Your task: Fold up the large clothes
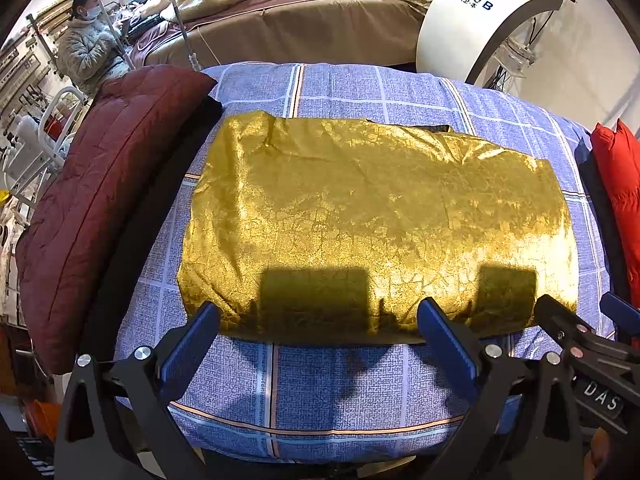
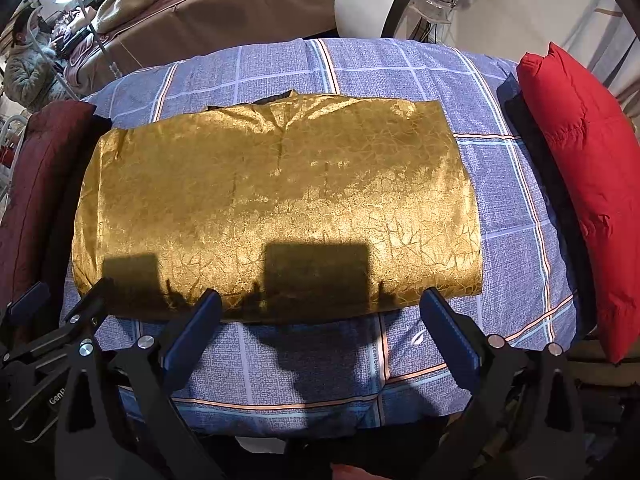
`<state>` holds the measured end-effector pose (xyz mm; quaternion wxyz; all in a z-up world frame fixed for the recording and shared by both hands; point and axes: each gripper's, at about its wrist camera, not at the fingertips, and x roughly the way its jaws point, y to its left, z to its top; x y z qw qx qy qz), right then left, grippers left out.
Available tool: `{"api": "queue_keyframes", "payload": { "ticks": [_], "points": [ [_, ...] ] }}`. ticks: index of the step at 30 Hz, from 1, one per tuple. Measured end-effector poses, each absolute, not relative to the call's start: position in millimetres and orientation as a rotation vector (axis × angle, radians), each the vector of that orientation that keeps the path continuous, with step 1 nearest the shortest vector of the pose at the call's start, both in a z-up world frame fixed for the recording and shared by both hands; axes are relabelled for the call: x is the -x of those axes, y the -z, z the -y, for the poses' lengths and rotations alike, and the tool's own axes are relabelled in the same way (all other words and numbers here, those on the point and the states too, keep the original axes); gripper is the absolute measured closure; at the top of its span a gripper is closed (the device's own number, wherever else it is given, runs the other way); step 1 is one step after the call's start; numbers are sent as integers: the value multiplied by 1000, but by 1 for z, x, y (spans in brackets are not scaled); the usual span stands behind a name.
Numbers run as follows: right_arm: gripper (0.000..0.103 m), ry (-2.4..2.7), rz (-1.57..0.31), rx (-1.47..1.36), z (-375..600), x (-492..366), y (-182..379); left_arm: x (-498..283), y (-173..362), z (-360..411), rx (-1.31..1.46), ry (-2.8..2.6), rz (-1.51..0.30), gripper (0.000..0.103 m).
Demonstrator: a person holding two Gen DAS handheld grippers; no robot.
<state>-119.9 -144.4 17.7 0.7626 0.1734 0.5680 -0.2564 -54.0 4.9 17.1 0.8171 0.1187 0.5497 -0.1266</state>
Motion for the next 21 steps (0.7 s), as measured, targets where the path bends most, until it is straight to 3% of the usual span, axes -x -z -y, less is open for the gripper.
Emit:
{"api": "queue_keyframes", "payload": {
  "ticks": [21],
  "points": [
    [5, 551, -1244, -388, 146, 117, -15, 54, -22, -6, -239, 254, -1131, 6]
  ]
}}
